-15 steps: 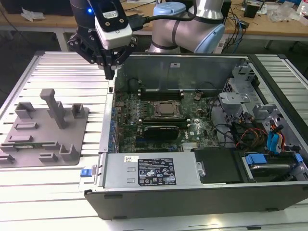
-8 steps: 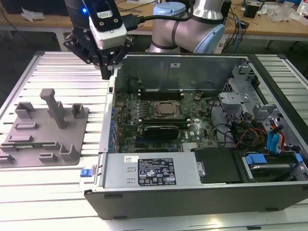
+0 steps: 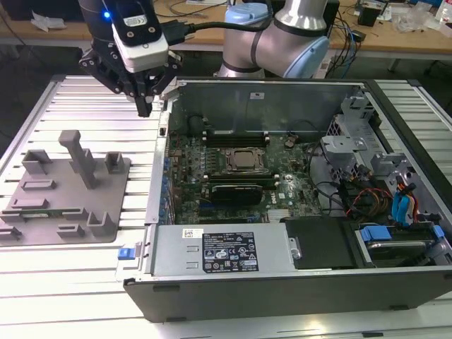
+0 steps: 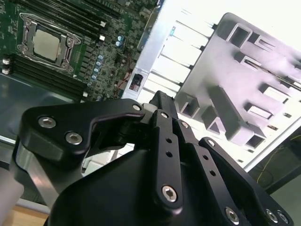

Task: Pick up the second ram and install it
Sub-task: 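Reach for the second ram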

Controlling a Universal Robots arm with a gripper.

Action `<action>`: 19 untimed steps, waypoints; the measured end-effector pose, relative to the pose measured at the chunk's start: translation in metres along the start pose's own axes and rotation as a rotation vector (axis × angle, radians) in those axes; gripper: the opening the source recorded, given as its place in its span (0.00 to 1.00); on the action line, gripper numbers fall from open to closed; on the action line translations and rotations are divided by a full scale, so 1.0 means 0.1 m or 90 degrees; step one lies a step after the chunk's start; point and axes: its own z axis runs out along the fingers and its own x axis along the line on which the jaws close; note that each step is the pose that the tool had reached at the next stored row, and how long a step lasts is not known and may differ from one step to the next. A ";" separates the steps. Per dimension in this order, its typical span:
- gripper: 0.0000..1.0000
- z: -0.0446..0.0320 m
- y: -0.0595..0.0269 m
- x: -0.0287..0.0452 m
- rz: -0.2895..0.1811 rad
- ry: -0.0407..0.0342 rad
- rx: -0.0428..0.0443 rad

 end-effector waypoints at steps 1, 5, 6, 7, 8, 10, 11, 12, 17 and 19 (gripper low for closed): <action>0.08 -0.001 -0.002 0.023 0.000 0.0000 0.0000; 0.08 -0.002 -0.004 0.058 0.000 0.0000 0.0000; 0.08 -0.002 -0.005 0.070 0.000 0.0000 0.0000; 0.08 -0.002 -0.007 0.090 0.000 0.0000 0.0000; 0.08 -0.003 -0.008 0.104 0.000 0.0000 0.0000; 0.08 -0.004 -0.010 0.135 0.000 0.0000 0.0000; 0.08 -0.004 -0.011 0.151 0.000 0.0000 0.0000; 0.08 -0.005 -0.012 0.164 0.000 0.0000 0.0000; 0.08 -0.007 -0.019 0.253 0.000 0.0000 0.0000; 0.08 -0.007 -0.021 0.279 0.000 0.0000 0.0000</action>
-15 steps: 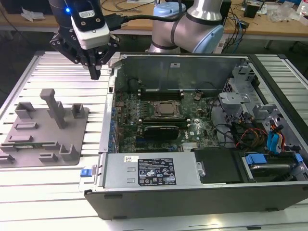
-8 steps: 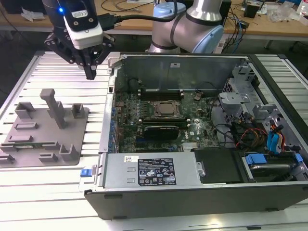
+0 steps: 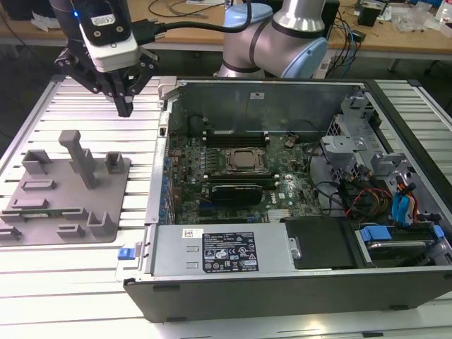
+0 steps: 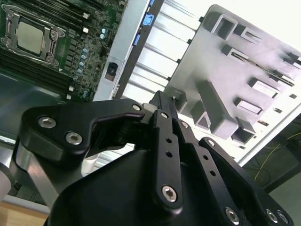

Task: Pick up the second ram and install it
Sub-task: 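Reach for the second ram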

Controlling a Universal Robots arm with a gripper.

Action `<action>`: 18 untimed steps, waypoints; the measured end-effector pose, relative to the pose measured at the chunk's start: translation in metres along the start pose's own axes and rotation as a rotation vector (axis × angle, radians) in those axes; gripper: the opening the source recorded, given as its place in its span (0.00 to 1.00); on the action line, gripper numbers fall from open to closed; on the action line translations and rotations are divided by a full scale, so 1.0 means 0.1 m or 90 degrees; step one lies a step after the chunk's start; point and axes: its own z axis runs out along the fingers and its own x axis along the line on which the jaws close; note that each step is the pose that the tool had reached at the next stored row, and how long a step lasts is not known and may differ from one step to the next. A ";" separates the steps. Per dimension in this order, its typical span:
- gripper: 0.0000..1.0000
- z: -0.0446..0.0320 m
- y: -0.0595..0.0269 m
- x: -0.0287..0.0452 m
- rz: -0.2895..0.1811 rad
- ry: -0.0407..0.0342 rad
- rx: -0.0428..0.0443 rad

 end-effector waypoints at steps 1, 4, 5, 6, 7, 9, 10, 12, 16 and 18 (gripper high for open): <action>0.08 -0.001 -0.001 0.020 0.000 0.0000 0.0000; 0.08 -0.003 -0.006 0.088 0.000 0.0000 0.0000; 0.08 -0.003 -0.007 0.097 0.000 0.0000 0.0000; 0.08 -0.003 -0.008 0.105 0.000 0.0000 0.0000; 0.08 -0.003 -0.008 0.115 0.000 0.0000 0.0000; 0.08 -0.003 -0.010 0.130 0.000 0.0000 0.0000; 0.08 -0.004 -0.010 0.137 0.000 0.0000 0.0000; 0.08 -0.003 -0.011 0.153 0.000 0.0000 0.0000; 0.08 -0.004 -0.016 0.213 0.000 0.0000 0.0000; 0.08 -0.002 -0.020 0.264 0.000 0.0000 0.0000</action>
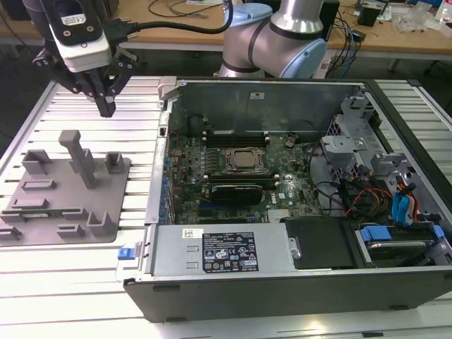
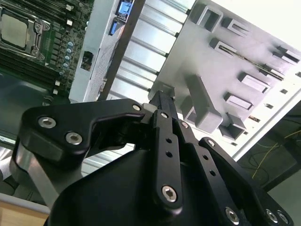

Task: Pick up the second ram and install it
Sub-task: 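Reach for the second ram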

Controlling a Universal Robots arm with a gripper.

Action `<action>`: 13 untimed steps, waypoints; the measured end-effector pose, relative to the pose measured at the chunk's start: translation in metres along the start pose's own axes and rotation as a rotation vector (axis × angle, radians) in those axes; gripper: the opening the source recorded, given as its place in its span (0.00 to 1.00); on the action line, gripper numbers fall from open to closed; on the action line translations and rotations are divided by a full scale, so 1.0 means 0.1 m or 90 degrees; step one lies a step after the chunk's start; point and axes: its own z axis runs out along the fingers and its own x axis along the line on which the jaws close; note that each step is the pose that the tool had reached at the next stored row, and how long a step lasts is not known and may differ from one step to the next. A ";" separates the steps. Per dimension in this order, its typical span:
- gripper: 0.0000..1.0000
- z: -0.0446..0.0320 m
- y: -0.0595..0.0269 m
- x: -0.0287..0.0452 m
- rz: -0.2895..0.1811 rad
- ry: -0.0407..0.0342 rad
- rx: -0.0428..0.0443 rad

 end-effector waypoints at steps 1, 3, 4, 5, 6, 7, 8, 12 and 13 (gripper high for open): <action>0.08 0.001 -0.002 0.028 0.000 0.0000 0.0000; 0.08 0.002 -0.004 0.049 0.000 0.0000 0.0000; 0.08 0.003 -0.006 0.074 0.000 0.0000 0.0000; 0.08 0.003 -0.007 0.088 0.000 0.0000 0.0000; 0.08 0.004 -0.008 0.098 0.000 0.0000 0.0000; 0.08 0.005 -0.008 0.104 0.000 0.0000 0.0000; 0.08 0.007 -0.010 0.121 0.000 0.0000 0.0000; 0.08 0.030 -0.020 0.226 0.000 0.0000 0.0000; 0.08 0.034 -0.022 0.239 0.000 -0.0001 0.0000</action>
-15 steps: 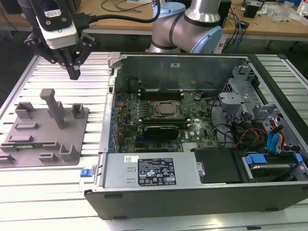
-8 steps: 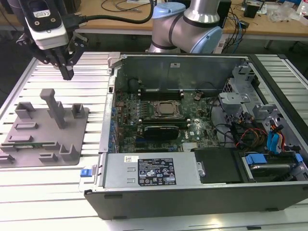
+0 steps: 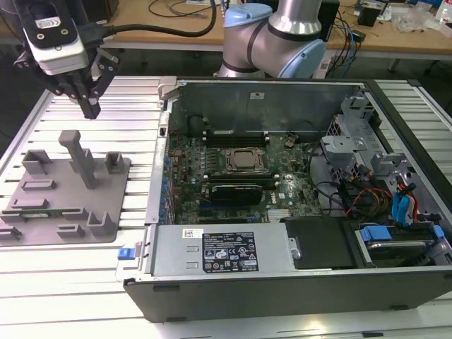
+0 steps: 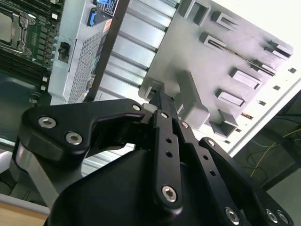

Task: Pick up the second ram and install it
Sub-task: 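Reach for the second ram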

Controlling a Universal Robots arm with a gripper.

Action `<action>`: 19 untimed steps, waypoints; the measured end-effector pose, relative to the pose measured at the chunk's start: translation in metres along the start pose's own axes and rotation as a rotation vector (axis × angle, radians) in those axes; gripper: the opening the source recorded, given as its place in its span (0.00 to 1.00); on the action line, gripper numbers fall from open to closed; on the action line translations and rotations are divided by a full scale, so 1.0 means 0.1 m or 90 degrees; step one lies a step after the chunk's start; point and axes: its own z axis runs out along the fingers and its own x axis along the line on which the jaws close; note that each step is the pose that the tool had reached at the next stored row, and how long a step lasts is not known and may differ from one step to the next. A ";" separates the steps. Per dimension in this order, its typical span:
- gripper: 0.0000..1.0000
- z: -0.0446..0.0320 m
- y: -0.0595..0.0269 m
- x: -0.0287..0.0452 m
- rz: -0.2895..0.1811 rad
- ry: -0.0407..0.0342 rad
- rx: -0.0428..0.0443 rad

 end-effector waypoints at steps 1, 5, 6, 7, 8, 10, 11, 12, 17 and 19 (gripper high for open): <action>0.08 0.012 -0.006 0.051 0.000 0.0001 0.0000; 0.08 0.032 -0.030 0.168 0.000 0.0000 0.0000; 0.08 0.038 -0.045 0.219 0.000 0.0001 0.0001; 0.08 0.044 -0.059 0.261 0.000 0.0000 0.0000; 0.08 0.048 -0.071 0.291 0.000 0.0000 0.0000; 0.08 0.055 -0.089 0.377 0.000 0.0000 0.0001; 0.08 0.057 -0.093 0.398 0.000 0.0001 0.0000; 0.08 0.059 -0.097 0.416 0.000 0.0000 0.0000; 0.08 0.070 -0.123 0.561 0.000 0.0000 0.0000; 0.08 0.072 -0.129 0.602 0.000 0.0000 0.0000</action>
